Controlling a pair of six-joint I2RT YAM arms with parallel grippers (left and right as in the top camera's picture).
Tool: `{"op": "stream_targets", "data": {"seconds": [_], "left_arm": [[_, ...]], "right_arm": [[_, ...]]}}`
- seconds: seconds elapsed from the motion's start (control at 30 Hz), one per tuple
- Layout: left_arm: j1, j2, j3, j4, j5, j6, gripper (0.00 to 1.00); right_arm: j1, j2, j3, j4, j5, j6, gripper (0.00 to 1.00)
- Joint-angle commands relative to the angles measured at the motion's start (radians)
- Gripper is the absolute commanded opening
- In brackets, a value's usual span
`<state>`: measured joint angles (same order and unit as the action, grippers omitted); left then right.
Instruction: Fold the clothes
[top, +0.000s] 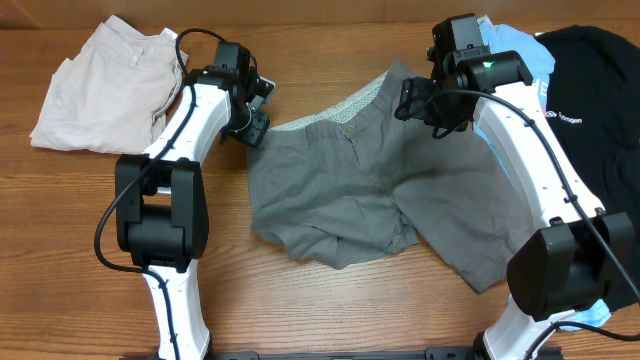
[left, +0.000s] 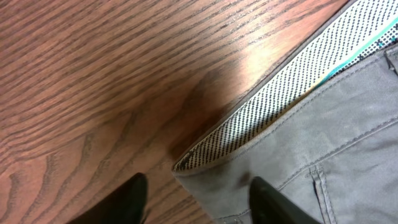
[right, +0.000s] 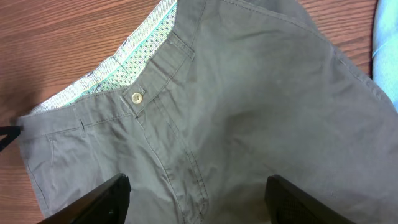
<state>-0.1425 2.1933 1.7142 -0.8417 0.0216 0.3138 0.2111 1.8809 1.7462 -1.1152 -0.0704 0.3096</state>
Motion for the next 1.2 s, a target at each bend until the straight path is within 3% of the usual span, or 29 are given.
{"op": "stream_targets", "data": {"seconds": [0.0, 0.2, 0.43, 0.83, 1.0, 1.03, 1.1, 1.17], "left_arm": [[-0.003, 0.011, 0.016, 0.0, 0.005, -0.004, 0.48], [-0.003, 0.011, -0.006, 0.0, 0.005, -0.004, 0.45], [-0.003, 0.011, -0.04, 0.006, 0.047, -0.003, 0.54], [-0.003, 0.011, -0.129, 0.074, 0.05, -0.004, 0.52], [-0.003, 0.011, -0.143, 0.088, 0.049, -0.037, 0.28], [-0.002, 0.011, -0.143, 0.096, 0.048, -0.065, 0.17], [-0.002, 0.011, -0.143, 0.108, 0.049, -0.106, 0.04], [-0.002, 0.011, -0.143, 0.123, 0.048, -0.147, 0.04]], "right_arm": [[0.001, -0.018, -0.006, 0.009, 0.01, -0.007, 0.73], [0.001, -0.018, -0.006, 0.01, 0.01, -0.007, 0.73], [0.001, -0.018, -0.006, 0.01, 0.01, -0.006, 0.73], [0.001, -0.018, -0.006, 0.009, 0.01, -0.006, 0.73], [0.001, -0.018, -0.006, 0.009, 0.01, -0.006, 0.74], [0.001, -0.018, -0.006, 0.009, 0.01, -0.006, 0.74], [0.001, -0.018, -0.006, 0.008, 0.01, -0.006, 0.74], [0.001, -0.018, -0.006, 0.005, 0.01, -0.006, 0.74]]}}
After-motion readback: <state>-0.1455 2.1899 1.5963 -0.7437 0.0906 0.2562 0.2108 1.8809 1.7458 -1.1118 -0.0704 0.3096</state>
